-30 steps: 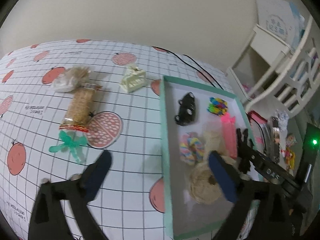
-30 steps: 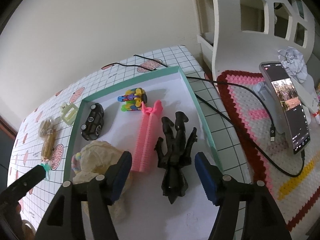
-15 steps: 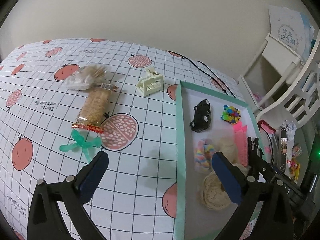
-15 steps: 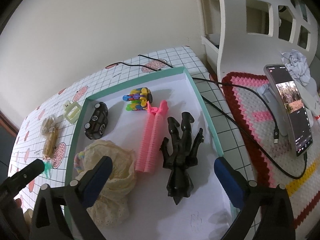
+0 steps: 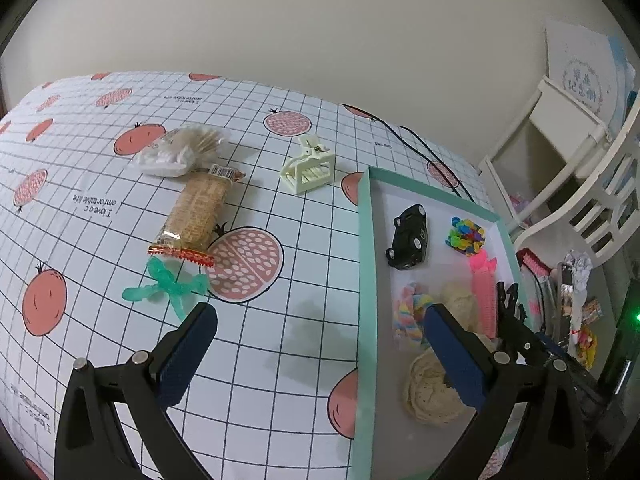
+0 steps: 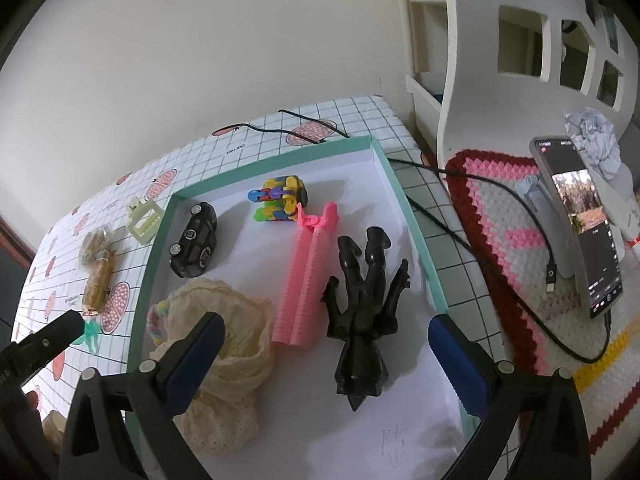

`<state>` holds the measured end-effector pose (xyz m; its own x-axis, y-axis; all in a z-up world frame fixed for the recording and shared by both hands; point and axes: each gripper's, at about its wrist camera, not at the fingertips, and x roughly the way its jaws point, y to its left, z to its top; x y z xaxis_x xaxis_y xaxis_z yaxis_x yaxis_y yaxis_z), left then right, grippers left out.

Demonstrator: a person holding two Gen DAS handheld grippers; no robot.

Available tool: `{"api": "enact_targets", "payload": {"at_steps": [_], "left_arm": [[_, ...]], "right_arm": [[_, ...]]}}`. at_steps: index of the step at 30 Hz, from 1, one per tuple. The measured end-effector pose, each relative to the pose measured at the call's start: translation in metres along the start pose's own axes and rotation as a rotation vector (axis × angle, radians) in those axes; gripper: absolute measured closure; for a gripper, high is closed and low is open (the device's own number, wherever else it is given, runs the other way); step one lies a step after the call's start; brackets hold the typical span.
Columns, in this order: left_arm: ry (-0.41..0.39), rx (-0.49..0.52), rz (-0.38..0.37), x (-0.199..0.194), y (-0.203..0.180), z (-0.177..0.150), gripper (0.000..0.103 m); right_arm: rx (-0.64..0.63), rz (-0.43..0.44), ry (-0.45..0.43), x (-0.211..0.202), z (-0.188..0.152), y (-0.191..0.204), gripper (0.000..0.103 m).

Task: Organize objects
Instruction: 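Withdraw both grippers from the tray toward the green bow clip and snack bar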

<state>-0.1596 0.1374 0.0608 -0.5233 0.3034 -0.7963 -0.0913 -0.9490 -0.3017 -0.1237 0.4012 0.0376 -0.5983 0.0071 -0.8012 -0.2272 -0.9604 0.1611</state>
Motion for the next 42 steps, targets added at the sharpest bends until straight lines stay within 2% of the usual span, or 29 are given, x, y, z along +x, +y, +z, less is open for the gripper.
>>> {"api": "enact_targets", "payload": {"at_steps": [7,15,19,23,29,36,42], "left_arm": [[-0.024,-0.023,0.011,-0.008,0.011,0.008,0.0],[-0.092,-0.04,0.036,-0.025,0.032,0.023,0.0],[-0.156,-0.005,0.056,-0.04,0.042,0.032,0.0],[-0.181,-0.006,0.051,-0.051,0.056,0.039,0.0],[-0.174,-0.057,0.062,-0.062,0.087,0.048,0.0],[-0.163,-0.11,0.122,-0.059,0.12,0.051,0.0],[-0.106,-0.154,0.131,-0.047,0.139,0.05,0.0]], "right_arm": [[-0.025,-0.002,-0.053,-0.013,0.008,0.013,0.0],[-0.033,0.024,-0.127,-0.027,0.019,0.041,0.0],[-0.073,0.057,-0.162,-0.035,0.025,0.069,0.0],[-0.139,0.096,-0.191,-0.043,0.028,0.106,0.0],[-0.186,0.142,-0.198,-0.044,0.027,0.145,0.0],[-0.205,0.166,-0.158,-0.028,0.022,0.176,0.0],[-0.223,0.176,-0.121,-0.013,0.016,0.198,0.0]]}}
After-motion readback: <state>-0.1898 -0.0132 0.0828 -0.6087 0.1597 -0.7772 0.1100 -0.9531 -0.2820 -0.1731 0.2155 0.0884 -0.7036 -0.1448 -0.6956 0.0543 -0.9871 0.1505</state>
